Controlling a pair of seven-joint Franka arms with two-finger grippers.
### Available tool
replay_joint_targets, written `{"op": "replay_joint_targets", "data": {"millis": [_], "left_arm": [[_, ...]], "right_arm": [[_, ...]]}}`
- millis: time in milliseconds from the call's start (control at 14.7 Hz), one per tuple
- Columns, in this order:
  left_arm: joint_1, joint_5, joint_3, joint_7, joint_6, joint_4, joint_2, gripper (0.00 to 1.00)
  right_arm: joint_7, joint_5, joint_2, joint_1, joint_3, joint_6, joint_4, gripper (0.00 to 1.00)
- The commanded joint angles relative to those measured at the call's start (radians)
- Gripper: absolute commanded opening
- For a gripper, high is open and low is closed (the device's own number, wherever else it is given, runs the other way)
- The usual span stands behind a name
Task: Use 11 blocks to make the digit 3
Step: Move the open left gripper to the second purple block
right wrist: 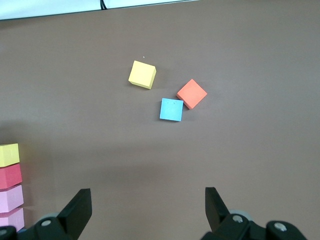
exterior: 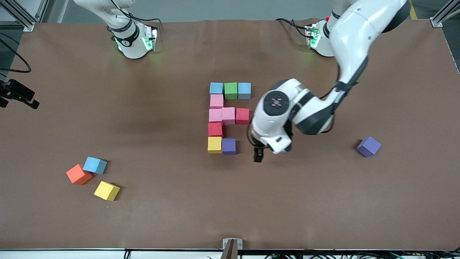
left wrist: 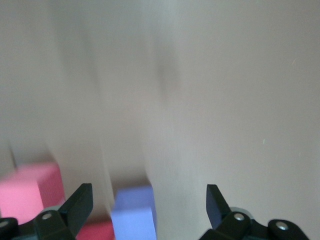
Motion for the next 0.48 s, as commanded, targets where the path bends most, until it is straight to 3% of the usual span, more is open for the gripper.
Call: {"op": "replay_joint_targets", "data": {"millis": [0,408], "left_arm": [[0.118,-0.001,-0.015,0.15,0.01,-0.196,-0.146,1.0],[0.345,0.002,-0.017,0.533,0.019,-0.389,-0.28,1.0]], "right_arm": [[-0.005,-0.008,-0.014,-0.003,0.009,-0.017,-0.006,1.0],[-0.004,-0.008,-0.005,-0.003,0.009,-0.022,-0.001,1.0]]}}
